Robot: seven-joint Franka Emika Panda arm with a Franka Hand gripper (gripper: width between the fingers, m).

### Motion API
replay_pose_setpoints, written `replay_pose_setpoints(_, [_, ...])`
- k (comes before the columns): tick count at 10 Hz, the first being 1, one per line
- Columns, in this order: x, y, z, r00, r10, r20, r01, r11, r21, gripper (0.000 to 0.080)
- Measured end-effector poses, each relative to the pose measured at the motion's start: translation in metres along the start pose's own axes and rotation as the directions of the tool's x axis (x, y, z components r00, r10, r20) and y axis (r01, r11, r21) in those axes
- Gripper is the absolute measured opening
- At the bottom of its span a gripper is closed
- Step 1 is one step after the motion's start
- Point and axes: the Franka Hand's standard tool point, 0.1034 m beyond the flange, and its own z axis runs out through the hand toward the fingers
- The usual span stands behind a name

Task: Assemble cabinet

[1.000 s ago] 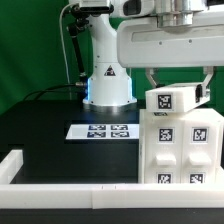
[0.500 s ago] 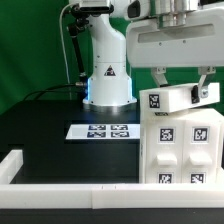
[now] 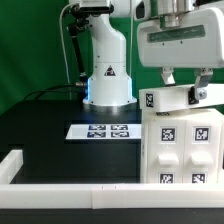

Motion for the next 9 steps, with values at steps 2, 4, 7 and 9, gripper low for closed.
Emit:
replay_pose_setpoints(2, [0.0, 0.0, 0.0, 0.996, 0.095, 0.0, -0.095, 0.996, 0.001, 0.0558])
replay_pose_setpoints(4, [0.0, 0.0, 0.0, 0.992, 0.126, 0.011, -0.126, 0.992, -0.005, 0.0558])
replay_pose_setpoints(7, [-0.001, -0.001, -0.001, 0.993, 0.121, 0.012, -0.121, 0.993, -0.001, 0.072])
replay_pose_setpoints(9, [-0.002, -0.006, -0.018, 0.994, 0.104, 0.034, -0.105, 0.994, 0.034, 0.0782])
